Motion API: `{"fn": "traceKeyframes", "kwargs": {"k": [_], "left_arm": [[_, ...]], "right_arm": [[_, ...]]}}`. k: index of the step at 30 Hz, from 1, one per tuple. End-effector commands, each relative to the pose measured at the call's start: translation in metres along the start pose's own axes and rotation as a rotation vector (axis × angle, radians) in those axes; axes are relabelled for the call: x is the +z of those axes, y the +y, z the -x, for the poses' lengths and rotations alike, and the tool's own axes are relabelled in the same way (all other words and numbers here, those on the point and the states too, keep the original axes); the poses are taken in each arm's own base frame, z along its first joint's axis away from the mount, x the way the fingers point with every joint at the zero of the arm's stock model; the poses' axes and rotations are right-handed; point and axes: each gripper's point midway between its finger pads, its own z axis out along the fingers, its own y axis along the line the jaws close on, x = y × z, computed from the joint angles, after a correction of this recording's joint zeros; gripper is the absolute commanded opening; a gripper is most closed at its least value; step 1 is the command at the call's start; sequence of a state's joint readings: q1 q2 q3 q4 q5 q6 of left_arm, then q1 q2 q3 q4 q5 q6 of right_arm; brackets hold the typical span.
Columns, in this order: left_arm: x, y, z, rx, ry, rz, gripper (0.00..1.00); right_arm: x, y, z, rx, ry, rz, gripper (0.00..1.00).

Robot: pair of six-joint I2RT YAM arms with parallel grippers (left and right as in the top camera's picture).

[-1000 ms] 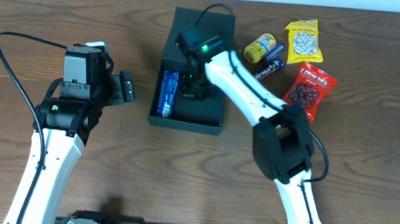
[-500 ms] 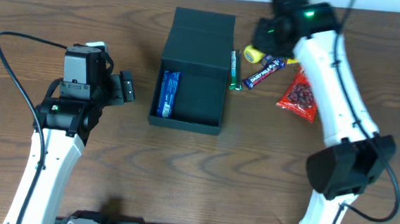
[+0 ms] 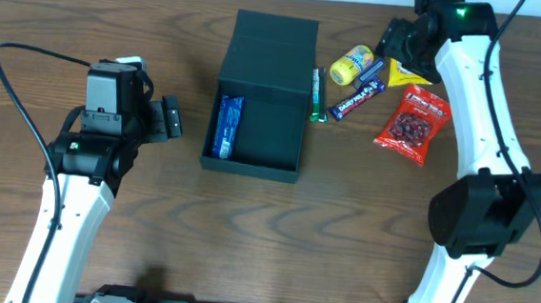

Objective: Pack container
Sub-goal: 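Move the right gripper to the yellow HACKS bag and grasp it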

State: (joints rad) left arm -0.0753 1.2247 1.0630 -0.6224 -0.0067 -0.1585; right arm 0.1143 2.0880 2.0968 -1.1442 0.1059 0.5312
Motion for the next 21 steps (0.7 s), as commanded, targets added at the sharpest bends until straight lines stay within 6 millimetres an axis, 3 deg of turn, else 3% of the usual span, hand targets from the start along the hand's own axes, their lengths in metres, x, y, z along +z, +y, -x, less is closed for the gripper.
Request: {"fn": "traceKeyframes", "kwargs": {"k": [1,5,8,11,16,21], "left_arm": [[-0.01,-0.001,0.014,0.004,-0.039,-0.006,0.95],[-0.01,-0.001,0.013,0.003,-0.039,-0.006,0.95],[-0.01,-0.001,0.014,0.003,-0.039,-0.006,0.95],[-0.01,-0.001,0.014,0.003,-0.04,-0.006,0.96],[-0.01,-0.001,0.014,0.003,-0.039,-0.006,0.95],[-0.01,-0.001,0.013,0.003,-0.039,-0.006,0.95]], "right_arm": [[0.005,0.005,0.02,-0.114,-0.085,0.001,0.85],[0.016,0.005,0.045,-0.123,-0.192,-0.047,0.77],[0.042,-0.006,0.052,-0.113,-0.195,-0.083,0.76],[0.065,-0.006,0.059,-0.147,-0.186,-0.096,0.76],[0.089,0.003,0.092,-0.205,-0.263,-0.163,0.77],[0.117,0.0,0.103,-0.224,-0.278,-0.197,0.82]]}}
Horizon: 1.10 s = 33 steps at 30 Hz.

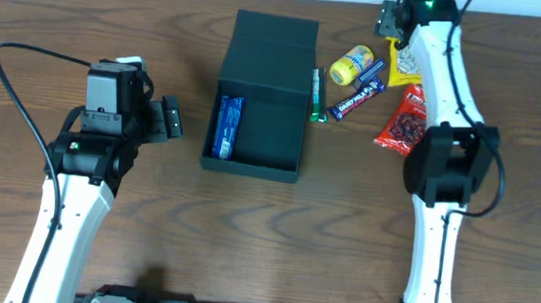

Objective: Pack container
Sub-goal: 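Move the right gripper to the yellow HACKS bag and grasp it, then lift the yellow HACKS bag and carry it over the box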

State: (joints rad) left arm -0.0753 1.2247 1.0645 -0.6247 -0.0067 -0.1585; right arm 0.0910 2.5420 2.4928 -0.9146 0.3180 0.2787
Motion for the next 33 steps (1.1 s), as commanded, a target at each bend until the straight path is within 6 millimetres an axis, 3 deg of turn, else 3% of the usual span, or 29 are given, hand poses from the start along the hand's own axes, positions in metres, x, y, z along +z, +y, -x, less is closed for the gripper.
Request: {"fn": "traceKeyframes", "kwargs": {"k": [1,6,22,33], "left_arm": [[-0.009,-0.001,0.013,0.003,-0.039,-0.006,0.95],[-0.009,-0.001,0.013,0.003,-0.04,-0.006,0.95],[-0.009,-0.001,0.013,0.003,-0.04,-0.006,0.95],[-0.009,-0.001,0.013,0.003,-0.04,-0.006,0.95]], "right_arm": [[0.01,-0.01,0.006,-0.053,-0.025,-0.059,0.83],[0.031,-0.008,-0.011,-0.134,0.017,-0.083,0.91],[0.056,-0.017,-0.048,-0.162,0.113,-0.113,0.91],[0.068,-0.035,-0.048,-0.132,0.113,-0.13,0.88]]}}
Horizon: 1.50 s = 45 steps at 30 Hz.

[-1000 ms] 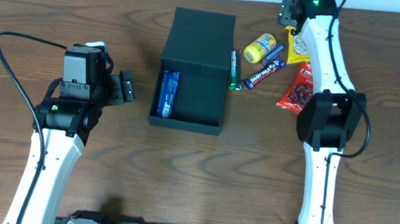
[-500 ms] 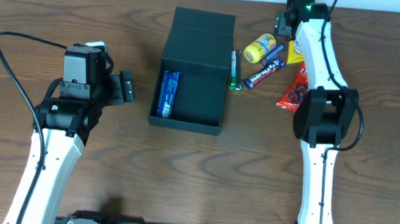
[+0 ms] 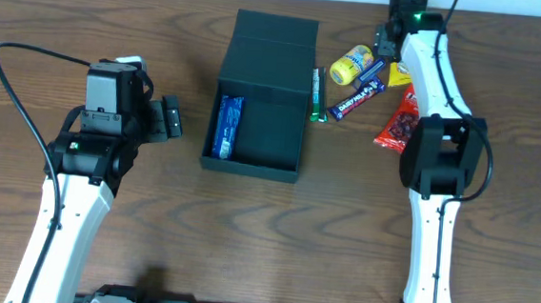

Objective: Pack container
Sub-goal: 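Lift the yellow HACKS bag and carry it over the box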

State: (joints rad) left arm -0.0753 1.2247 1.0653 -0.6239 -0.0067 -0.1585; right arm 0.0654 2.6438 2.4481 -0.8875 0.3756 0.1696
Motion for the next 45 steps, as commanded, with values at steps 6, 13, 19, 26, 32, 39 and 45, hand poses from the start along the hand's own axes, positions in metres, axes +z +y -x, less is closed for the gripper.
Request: {"fn": "traceKeyframes", "kwargs": {"k": [6,13,19,26,32,39,45], "left_arm": [[-0.009,-0.001,0.013,-0.004,-0.039,-0.006,0.95],[-0.009,-0.001,0.013,-0.004,-0.039,-0.006,0.95],[-0.009,-0.001,0.013,-0.009,-0.039,-0.006,0.96],[-0.009,-0.001,0.013,-0.011,-0.039,-0.006,0.95],[-0.009,-0.001,0.013,-0.011,-0.039,-0.006,0.96],[-0.009,-0.001,0.013,-0.011,-0.039,-0.006,0.95],[-0.009,-0.001,0.013,-0.011,-0.039,-0.006,0.95]], "right_arm": [[0.022,-0.015,-0.012,-0.008,0.037,-0.035,0.9],[0.035,-0.009,-0.024,-0.022,0.064,-0.038,0.88],[0.039,-0.008,-0.028,-0.025,0.072,-0.039,0.73],[0.037,-0.006,-0.03,-0.036,0.081,-0.039,0.43],[0.021,-0.001,-0.016,-0.037,0.045,-0.027,0.22],[-0.018,-0.011,0.017,-0.008,-0.026,-0.024,0.09],[-0.073,-0.027,0.047,0.012,-0.098,-0.037,0.03]]}}
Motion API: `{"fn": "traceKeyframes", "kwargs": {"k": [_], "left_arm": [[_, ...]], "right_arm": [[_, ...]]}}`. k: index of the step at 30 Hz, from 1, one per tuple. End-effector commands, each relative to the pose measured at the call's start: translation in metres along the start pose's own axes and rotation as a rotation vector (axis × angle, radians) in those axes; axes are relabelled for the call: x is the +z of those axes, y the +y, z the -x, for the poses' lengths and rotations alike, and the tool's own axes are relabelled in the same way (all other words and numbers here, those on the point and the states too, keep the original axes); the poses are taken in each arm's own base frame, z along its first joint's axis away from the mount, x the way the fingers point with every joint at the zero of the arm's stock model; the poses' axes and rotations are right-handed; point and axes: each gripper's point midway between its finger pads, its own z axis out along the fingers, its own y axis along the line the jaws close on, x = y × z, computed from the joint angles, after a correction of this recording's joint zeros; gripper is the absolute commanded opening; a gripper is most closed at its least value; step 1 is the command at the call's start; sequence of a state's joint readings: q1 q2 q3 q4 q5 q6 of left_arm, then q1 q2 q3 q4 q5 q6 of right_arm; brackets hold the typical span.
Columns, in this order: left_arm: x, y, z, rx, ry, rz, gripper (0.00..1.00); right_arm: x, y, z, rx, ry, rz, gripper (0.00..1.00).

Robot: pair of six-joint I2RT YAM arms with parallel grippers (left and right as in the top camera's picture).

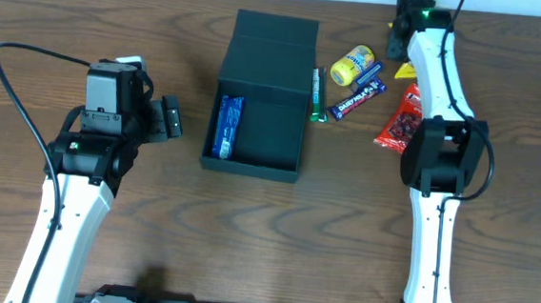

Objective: Pack container
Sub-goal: 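Lift the yellow HACKS bag and carry it over the box, then lower the yellow bag into the box and press it down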

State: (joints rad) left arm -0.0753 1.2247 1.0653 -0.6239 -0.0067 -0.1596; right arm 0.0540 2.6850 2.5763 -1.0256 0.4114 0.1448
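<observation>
In the overhead view the black box lies open mid-table, its lid folded back, with a blue packet against its left wall. A thin green packet lies along its right side. Right of that are a yellow round packet, a dark candy bar and a red bag half under the right arm. My right gripper hangs at the far edge above these snacks; its fingers are too small to read. My left gripper rests left of the box, open and holding nothing.
A yellow-orange packet peeks out beside the right forearm. The right arm's elbow stands over the table right of the box. A black cable loops at the far left. The table's far edge runs just behind the box lid.
The right wrist has shifted slightly right and toward the far edge, off the snack pile. The snacks, the box and the left arm are where they were.
At first the right arm reached in from the right, its gripper over the yellow packets. Then it stood folded upright with the wrist at the far edge, then lower over the snacks, and now slightly back again. Nothing has changed place; the left arm stayed still.
</observation>
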Motion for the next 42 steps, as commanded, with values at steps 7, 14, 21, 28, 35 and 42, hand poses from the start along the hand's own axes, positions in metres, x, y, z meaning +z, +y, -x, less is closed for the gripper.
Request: {"fn": "traceKeyframes", "kwargs": {"k": [7,14,21,28,35,42], "left_arm": [[-0.009,-0.001,0.013,-0.01,-0.039,-0.006,0.95],[-0.009,-0.001,0.013,-0.002,-0.04,-0.004,0.95],[-0.01,0.001,0.021,0.064,-0.071,0.008,0.95],[-0.01,0.012,0.028,0.085,-0.098,0.053,0.95],[-0.01,0.014,0.027,0.083,-0.094,0.053,0.95],[-0.01,0.013,0.028,0.086,-0.095,0.053,0.95]], "right_arm": [[-0.17,-0.016,0.067,-0.061,-0.263,0.101,0.01],[-0.266,0.043,0.03,-0.449,-0.294,0.357,0.01],[-0.295,0.103,-0.049,-0.816,-0.16,0.446,0.01],[-0.308,0.167,-0.113,-0.956,-0.069,0.557,0.02],[-0.287,0.206,-0.165,-0.958,0.051,0.595,0.02],[-0.279,0.232,-0.217,-1.006,0.152,0.668,0.01]]}}
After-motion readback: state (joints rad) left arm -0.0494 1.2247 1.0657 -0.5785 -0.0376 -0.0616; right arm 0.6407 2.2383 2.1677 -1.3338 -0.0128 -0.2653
